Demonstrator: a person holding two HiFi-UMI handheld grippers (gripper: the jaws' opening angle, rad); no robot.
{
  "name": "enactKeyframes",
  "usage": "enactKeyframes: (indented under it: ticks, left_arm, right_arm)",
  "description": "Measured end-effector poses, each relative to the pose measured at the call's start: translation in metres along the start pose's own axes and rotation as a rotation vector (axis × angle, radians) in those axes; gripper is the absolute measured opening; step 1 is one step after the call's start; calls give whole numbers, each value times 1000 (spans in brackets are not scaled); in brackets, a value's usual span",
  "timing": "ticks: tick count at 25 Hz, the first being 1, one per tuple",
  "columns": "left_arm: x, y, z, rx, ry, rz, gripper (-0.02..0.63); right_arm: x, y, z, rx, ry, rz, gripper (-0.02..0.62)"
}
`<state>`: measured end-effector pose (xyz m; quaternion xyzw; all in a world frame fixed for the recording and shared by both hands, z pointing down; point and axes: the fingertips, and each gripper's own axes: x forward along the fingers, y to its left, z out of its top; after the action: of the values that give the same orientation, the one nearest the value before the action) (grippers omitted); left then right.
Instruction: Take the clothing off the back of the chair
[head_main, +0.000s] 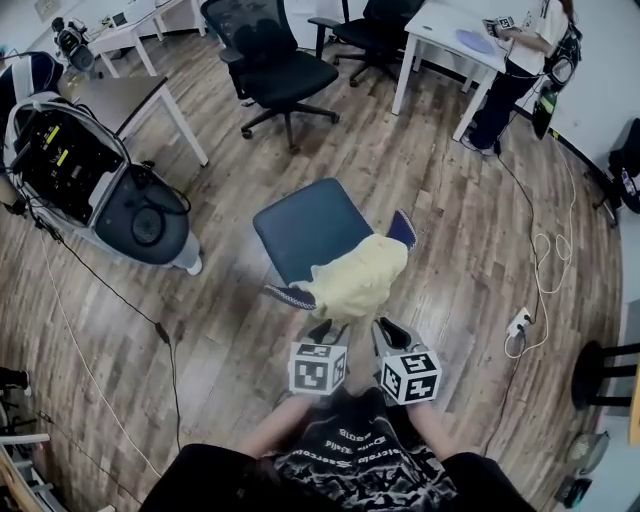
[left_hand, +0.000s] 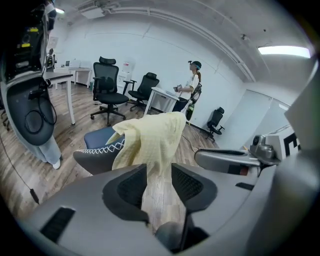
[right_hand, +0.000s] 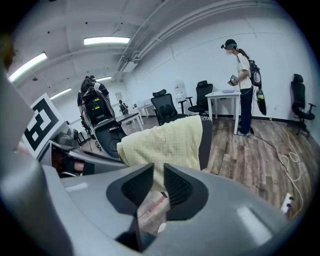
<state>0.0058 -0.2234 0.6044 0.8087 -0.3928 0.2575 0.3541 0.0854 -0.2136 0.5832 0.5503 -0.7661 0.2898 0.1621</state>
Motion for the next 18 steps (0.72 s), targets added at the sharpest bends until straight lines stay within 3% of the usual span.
enactKeyframes:
  ticks: [2,8,13,18]
  left_arm:
    - [3,1,0,13,18,-4,150]
    - [7,2,4,-25,9,49,214]
    - [16,17,12,-51,15,117,227]
    - [27,17,17,-62,50,148,227]
  right_arm:
    - [5,1,1,19,7,14,157]
    - [11,-8,3,5,38,16,300]
    - [28,-20,12,-15,61,-5,354]
    - [42,-28,12,-131,121,1,388]
